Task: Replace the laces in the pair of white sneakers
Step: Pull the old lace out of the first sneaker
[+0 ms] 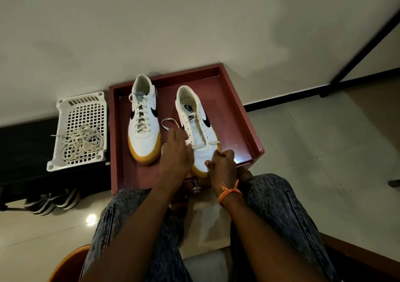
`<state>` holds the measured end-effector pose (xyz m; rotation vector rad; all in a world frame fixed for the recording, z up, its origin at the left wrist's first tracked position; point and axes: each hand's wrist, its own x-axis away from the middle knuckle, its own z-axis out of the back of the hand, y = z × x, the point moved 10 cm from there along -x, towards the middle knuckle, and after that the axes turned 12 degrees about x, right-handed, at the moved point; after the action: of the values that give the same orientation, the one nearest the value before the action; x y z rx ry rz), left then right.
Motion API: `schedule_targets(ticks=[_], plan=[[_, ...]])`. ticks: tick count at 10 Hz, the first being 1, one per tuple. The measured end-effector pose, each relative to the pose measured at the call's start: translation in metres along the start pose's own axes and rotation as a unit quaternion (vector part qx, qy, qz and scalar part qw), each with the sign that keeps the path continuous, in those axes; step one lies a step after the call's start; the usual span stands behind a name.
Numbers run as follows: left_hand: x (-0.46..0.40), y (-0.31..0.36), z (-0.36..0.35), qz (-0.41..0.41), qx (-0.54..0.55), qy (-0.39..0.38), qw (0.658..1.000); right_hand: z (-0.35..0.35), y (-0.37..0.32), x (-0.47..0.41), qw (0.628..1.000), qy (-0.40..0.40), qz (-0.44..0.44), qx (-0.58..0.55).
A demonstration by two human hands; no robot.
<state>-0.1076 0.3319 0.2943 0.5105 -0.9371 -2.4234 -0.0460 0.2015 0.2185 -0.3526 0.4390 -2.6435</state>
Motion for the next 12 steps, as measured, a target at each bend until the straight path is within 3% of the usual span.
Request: schedule_targets(ticks=[1, 2, 3, 4, 6, 8, 10, 12], plan=[[-0.012, 0.004, -0.038, 0.007, 0.011, -0.063, 0.998, -0.004, 0.004, 0.001, 0.999, -0.005, -0.016, -0.047], [-0.017, 0.0, -0.054, 0.047, 0.022, -0.07, 0.996, -0.006, 0.011, -0.002, 0.996, -0.043, -0.041, -0.061], [-0.021, 0.002, -0.051, 0.06, 0.049, -0.041, 0.996, -0.006, 0.018, -0.004, 0.994, -0.058, -0.056, -0.07], [-0.02, 0.005, -0.041, 0.055, 0.082, -0.02, 0.995, -0.014, 0.012, -0.006, 0.998, -0.025, -0.024, -0.043], [0.016, -0.044, -0.006, 0.132, 0.09, 0.032, 0.987, -0.005, 0.004, -0.005, 1.0, 0.006, -0.001, -0.011], [0.015, -0.043, -0.015, 0.159, 0.073, -0.012, 0.984, -0.002, 0.004, -0.003, 1.0, 0.01, 0.005, -0.018], [0.021, -0.021, -0.021, 0.09, 0.022, -0.011, 0.996, 0.006, 0.0, -0.004, 1.0, 0.023, 0.008, 0.013], [0.007, 0.0, -0.044, 0.023, 0.005, -0.038, 0.999, 0.012, -0.006, -0.007, 0.994, 0.057, 0.054, -0.074]])
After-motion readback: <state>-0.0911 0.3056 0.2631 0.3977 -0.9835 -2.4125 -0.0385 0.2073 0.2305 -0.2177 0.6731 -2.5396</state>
